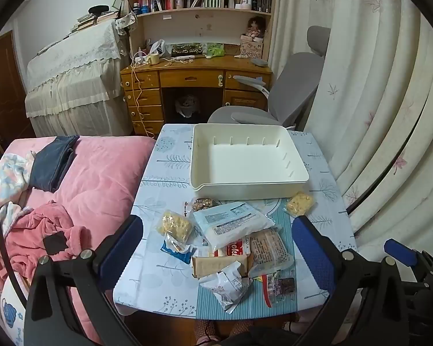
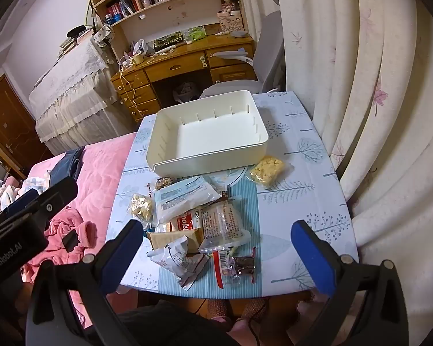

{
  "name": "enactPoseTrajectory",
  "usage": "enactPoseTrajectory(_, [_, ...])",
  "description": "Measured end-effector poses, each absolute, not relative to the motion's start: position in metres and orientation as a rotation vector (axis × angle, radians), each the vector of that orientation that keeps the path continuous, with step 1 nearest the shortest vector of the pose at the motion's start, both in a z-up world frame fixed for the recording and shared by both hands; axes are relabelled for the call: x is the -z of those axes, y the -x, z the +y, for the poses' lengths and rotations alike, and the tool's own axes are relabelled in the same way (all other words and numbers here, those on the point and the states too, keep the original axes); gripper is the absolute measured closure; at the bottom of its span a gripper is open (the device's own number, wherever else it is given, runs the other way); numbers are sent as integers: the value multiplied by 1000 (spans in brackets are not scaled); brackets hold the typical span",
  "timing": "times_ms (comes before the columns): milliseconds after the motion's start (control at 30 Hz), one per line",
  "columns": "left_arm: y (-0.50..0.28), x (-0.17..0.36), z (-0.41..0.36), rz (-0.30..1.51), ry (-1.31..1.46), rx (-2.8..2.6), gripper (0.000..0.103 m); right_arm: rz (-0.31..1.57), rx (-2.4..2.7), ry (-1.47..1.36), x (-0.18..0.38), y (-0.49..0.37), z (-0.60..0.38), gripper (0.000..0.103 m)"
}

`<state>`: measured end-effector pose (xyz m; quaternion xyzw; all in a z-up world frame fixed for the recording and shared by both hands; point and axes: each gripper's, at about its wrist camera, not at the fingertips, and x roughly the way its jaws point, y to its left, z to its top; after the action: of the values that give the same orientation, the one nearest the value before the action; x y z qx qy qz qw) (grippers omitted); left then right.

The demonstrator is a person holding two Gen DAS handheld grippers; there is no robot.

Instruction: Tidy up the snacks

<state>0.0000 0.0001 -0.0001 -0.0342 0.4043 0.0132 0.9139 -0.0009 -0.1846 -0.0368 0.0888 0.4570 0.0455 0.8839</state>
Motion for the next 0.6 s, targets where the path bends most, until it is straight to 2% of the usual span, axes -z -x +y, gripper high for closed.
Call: enactPoseTrajectory(600, [5, 7, -1, 859, 89, -39, 1, 964, -96, -188, 38, 5, -186, 0])
